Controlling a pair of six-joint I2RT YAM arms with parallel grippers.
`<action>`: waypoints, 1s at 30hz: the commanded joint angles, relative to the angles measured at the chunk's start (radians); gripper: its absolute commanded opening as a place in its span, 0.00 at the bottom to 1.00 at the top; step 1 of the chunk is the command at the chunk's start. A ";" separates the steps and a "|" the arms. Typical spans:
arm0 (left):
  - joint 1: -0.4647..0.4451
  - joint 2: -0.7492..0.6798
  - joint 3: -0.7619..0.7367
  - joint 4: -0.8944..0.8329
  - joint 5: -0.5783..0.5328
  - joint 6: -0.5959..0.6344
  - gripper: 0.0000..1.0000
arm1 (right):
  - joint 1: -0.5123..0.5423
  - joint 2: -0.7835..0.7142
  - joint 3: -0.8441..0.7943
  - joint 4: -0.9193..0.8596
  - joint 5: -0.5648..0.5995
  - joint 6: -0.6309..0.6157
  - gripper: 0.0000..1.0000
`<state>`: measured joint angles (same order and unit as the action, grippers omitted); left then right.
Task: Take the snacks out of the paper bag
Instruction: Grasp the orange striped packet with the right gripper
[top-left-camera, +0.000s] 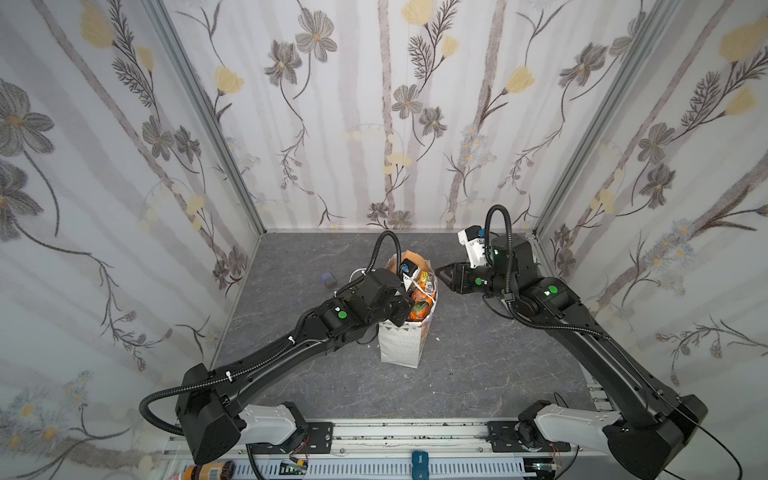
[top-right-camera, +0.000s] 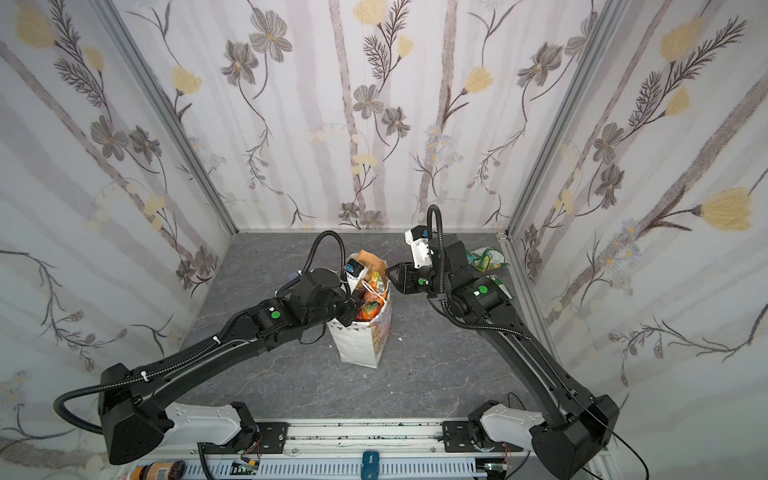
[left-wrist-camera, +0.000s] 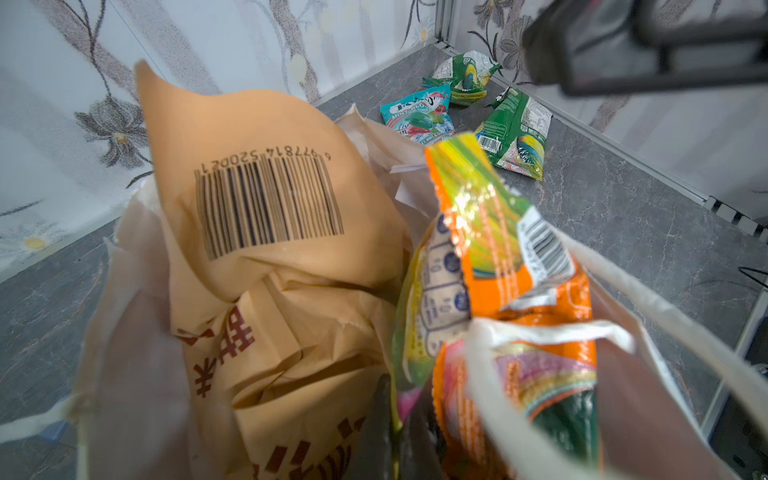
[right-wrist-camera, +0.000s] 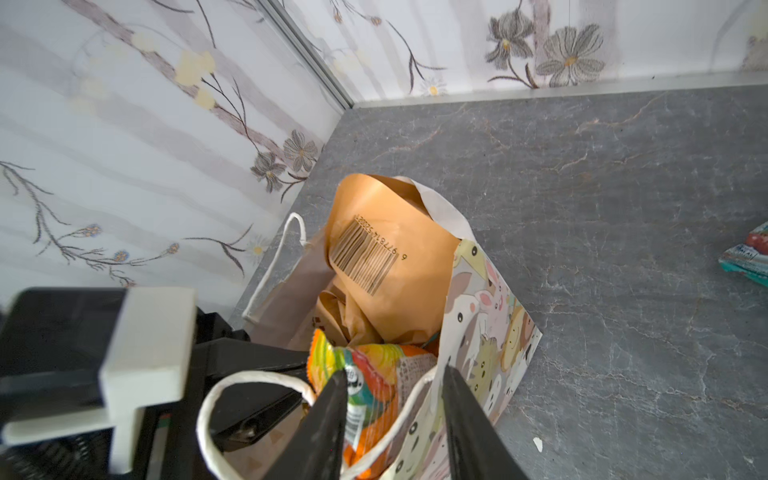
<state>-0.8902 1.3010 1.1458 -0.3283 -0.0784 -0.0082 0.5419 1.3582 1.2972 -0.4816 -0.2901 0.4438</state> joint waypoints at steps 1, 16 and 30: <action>0.000 -0.006 0.004 0.055 -0.014 -0.009 0.00 | 0.006 -0.017 0.011 0.073 -0.007 -0.016 0.47; -0.002 -0.011 0.015 0.059 -0.008 -0.004 0.00 | 0.041 0.168 0.089 -0.048 -0.138 -0.042 0.59; -0.003 -0.007 0.025 0.051 -0.020 -0.011 0.00 | 0.066 0.151 0.108 0.029 -0.144 -0.013 0.01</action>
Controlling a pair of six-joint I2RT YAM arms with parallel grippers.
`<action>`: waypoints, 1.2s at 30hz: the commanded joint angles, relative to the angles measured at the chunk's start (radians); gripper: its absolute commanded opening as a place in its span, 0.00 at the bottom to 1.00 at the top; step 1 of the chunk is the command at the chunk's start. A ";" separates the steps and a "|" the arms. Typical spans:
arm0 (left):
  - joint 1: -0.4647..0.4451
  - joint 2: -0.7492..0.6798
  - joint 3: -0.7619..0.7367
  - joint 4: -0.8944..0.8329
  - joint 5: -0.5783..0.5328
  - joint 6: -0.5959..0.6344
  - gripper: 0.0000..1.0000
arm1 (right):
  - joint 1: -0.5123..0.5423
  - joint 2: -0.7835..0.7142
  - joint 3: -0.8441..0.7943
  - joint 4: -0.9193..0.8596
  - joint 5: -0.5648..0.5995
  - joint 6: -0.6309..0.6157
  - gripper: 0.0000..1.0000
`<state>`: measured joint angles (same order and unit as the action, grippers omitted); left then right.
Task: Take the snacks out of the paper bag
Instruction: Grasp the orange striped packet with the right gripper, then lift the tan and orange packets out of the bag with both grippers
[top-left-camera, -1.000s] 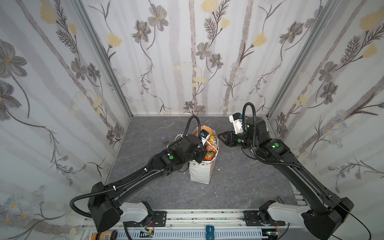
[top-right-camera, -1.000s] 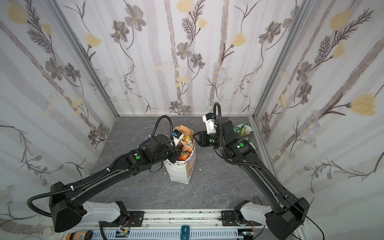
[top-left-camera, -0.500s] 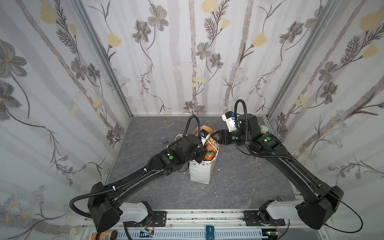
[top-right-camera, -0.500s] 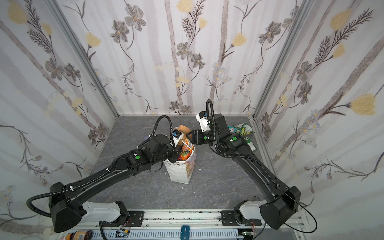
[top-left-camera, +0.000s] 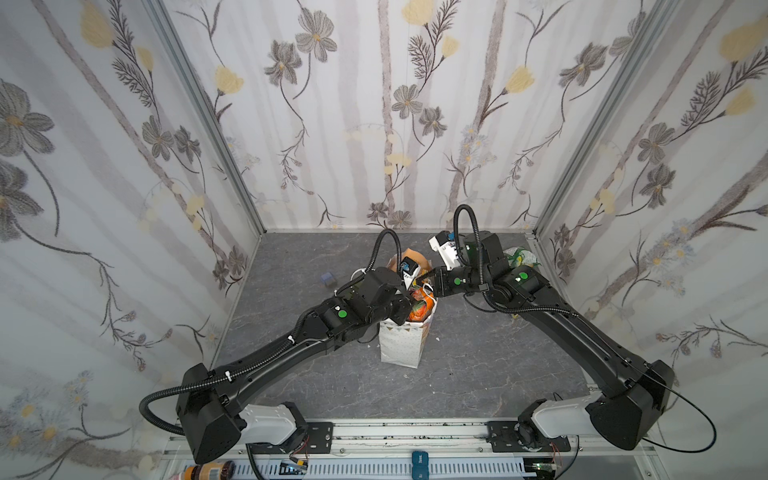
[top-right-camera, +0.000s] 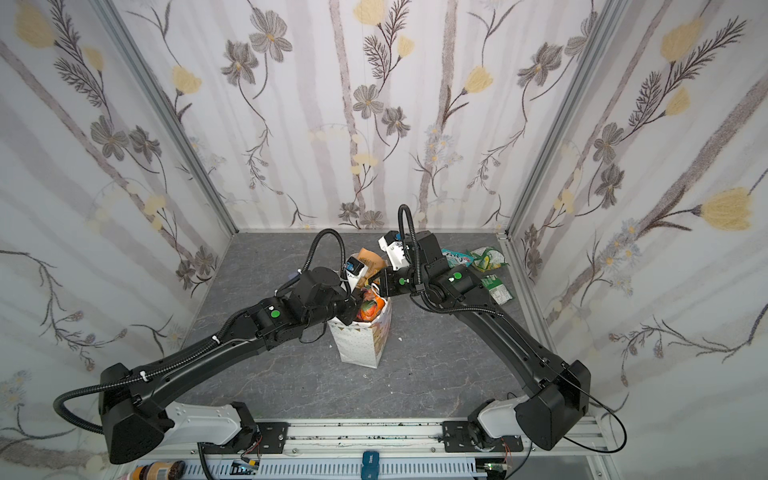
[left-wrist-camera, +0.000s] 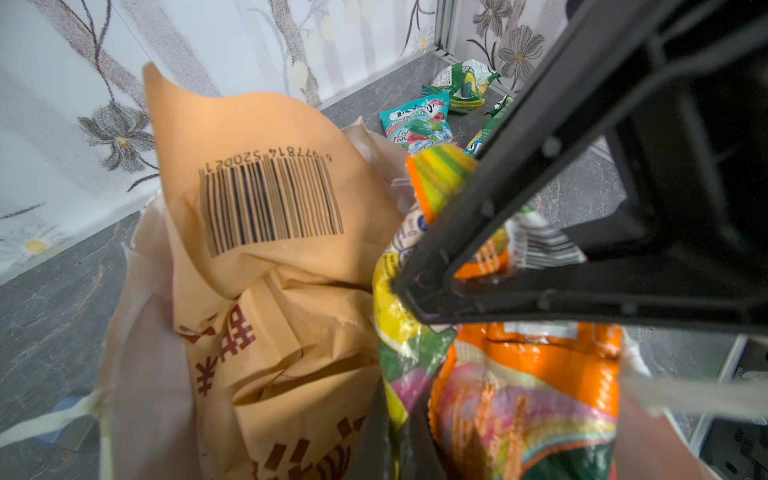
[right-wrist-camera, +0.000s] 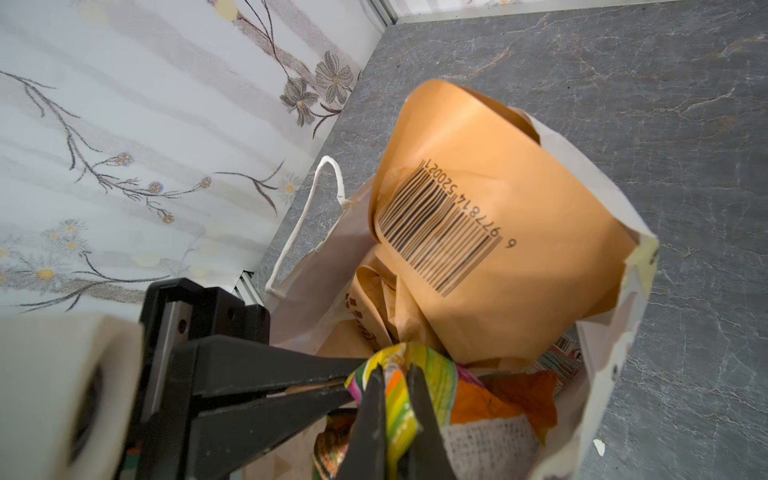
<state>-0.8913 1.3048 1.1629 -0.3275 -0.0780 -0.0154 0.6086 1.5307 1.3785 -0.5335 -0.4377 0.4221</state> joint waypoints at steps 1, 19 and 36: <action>0.000 -0.014 0.007 0.048 -0.023 -0.005 0.00 | 0.000 -0.026 0.039 0.081 0.021 0.009 0.01; -0.001 -0.041 0.034 0.024 -0.047 -0.020 0.00 | -0.063 -0.148 0.031 0.164 0.166 0.033 0.00; -0.001 -0.122 0.138 0.009 0.001 -0.069 0.00 | -0.109 -0.257 0.053 0.283 0.155 0.127 0.00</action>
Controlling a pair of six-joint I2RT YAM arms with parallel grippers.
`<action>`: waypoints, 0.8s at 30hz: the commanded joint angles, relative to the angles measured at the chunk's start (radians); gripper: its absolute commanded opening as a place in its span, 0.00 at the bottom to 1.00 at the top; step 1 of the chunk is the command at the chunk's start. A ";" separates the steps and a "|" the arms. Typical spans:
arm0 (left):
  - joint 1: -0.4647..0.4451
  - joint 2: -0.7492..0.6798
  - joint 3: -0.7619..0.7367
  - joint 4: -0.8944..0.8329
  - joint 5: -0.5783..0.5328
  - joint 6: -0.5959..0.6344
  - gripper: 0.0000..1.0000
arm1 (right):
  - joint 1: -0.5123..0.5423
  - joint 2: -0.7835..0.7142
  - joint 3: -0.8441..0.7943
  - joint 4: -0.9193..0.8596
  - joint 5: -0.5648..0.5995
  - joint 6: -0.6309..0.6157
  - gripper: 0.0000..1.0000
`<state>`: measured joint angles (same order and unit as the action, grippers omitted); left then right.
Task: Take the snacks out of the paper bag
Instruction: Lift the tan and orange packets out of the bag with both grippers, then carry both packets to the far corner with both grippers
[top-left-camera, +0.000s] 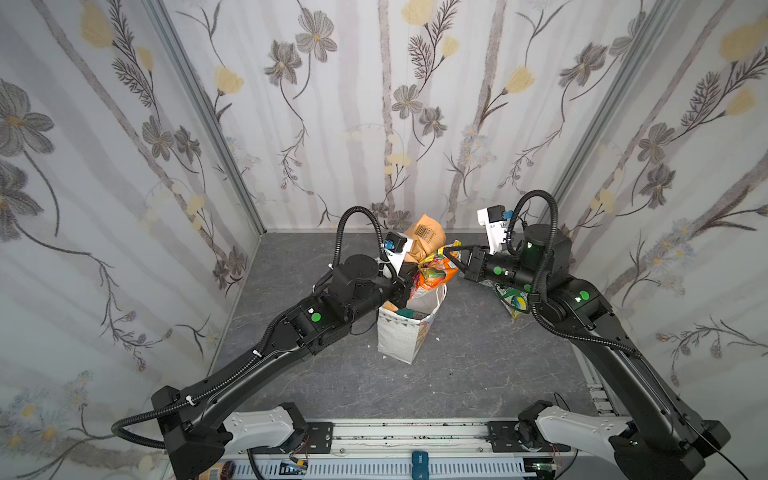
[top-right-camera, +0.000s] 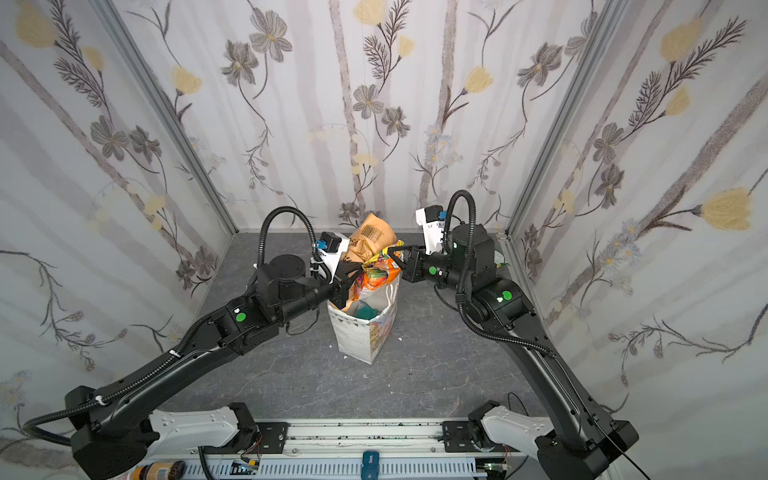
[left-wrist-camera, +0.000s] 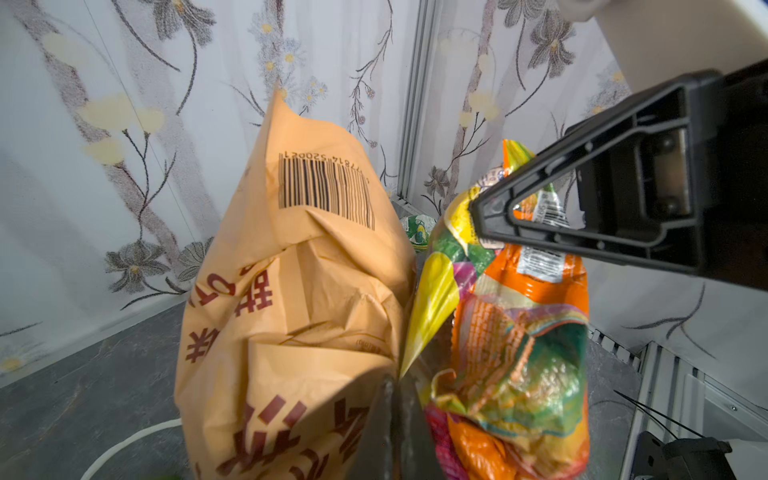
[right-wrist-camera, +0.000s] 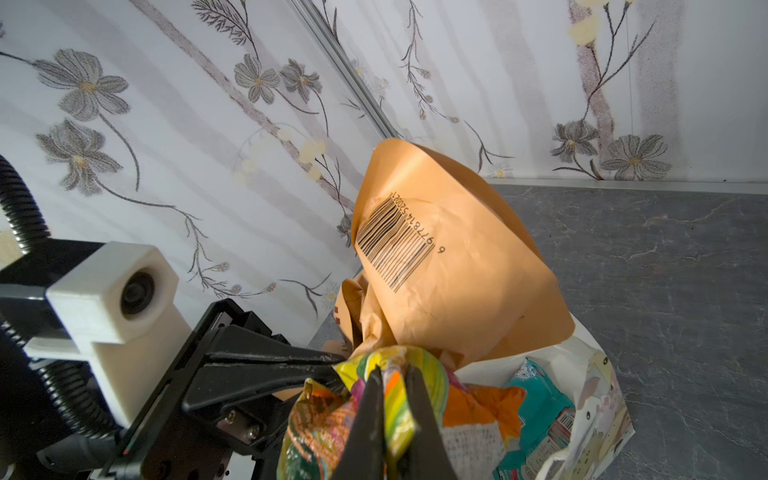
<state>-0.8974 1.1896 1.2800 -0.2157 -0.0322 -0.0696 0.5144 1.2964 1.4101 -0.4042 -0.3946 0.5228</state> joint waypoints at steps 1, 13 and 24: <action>0.005 -0.003 0.033 -0.102 -0.023 -0.012 0.00 | -0.018 -0.031 0.027 0.156 0.118 0.027 0.00; 0.005 0.111 0.217 -0.078 0.036 0.038 0.00 | -0.087 -0.172 0.025 0.156 0.243 0.034 0.00; 0.002 0.341 0.434 -0.055 0.134 0.029 0.00 | -0.158 -0.389 -0.135 0.108 0.469 0.044 0.00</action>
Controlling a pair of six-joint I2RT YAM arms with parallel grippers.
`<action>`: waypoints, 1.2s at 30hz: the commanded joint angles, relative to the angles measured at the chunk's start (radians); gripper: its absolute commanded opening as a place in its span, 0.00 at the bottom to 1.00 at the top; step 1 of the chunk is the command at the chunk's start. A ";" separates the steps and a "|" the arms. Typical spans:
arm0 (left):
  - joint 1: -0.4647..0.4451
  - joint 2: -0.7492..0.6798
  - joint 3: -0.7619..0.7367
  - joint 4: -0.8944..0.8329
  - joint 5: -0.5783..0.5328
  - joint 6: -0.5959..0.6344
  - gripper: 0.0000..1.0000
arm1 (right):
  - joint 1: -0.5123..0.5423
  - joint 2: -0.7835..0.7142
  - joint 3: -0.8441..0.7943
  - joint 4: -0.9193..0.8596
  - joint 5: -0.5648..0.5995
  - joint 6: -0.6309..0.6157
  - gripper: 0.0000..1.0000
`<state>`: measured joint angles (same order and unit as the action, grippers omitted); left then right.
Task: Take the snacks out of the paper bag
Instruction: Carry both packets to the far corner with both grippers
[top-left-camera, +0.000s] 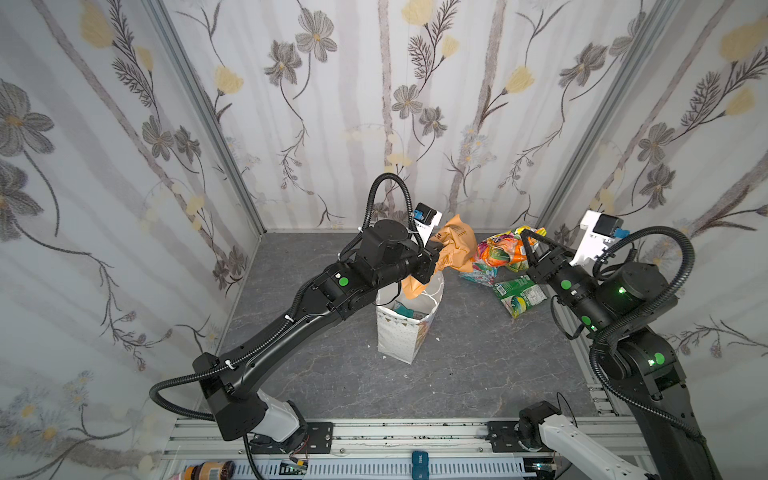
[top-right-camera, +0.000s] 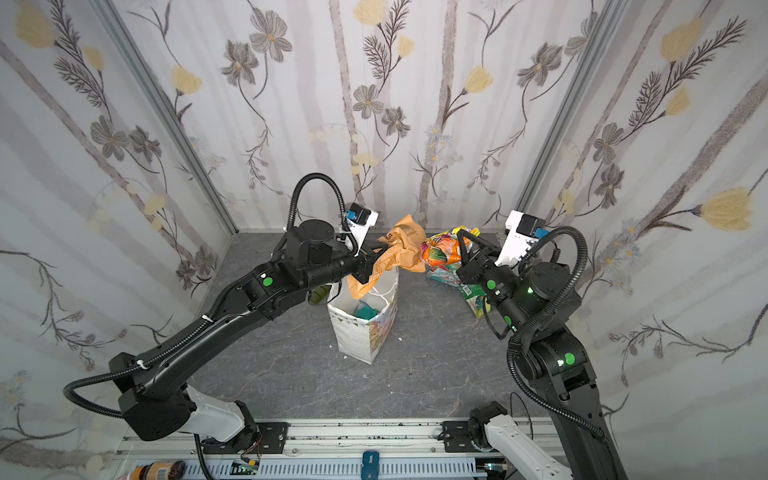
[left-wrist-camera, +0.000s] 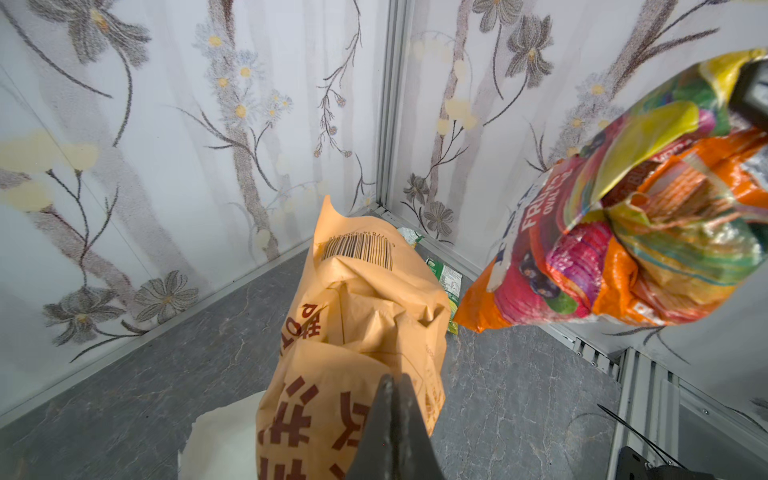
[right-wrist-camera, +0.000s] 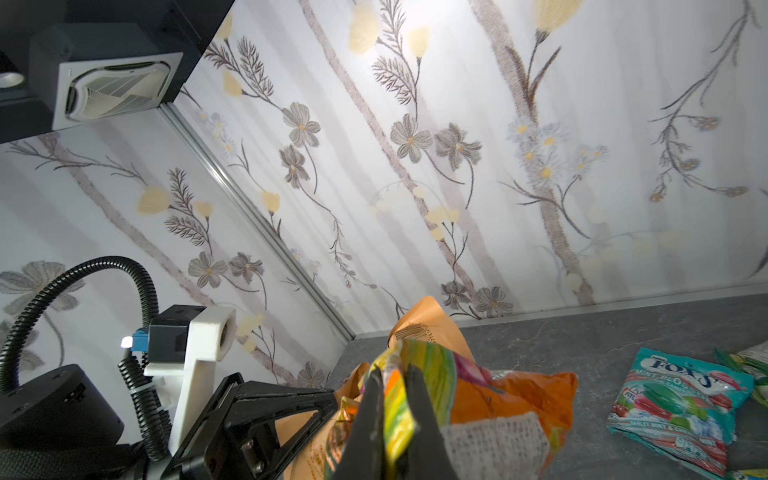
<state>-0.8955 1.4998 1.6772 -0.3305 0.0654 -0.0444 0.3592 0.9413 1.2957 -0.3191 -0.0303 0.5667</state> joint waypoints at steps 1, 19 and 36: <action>-0.002 0.051 0.058 0.062 0.040 0.004 0.00 | -0.006 -0.054 -0.033 0.010 0.127 -0.003 0.00; -0.078 0.475 0.369 0.137 -0.075 -0.034 0.00 | -0.015 -0.315 -0.263 -0.162 0.355 0.054 0.00; -0.134 0.968 0.781 -0.050 -0.167 -0.139 0.00 | -0.014 -0.445 -0.316 -0.274 0.394 0.092 0.00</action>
<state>-1.0309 2.4348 2.4321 -0.3553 -0.0772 -0.1535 0.3454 0.5018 0.9775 -0.5983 0.3408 0.6460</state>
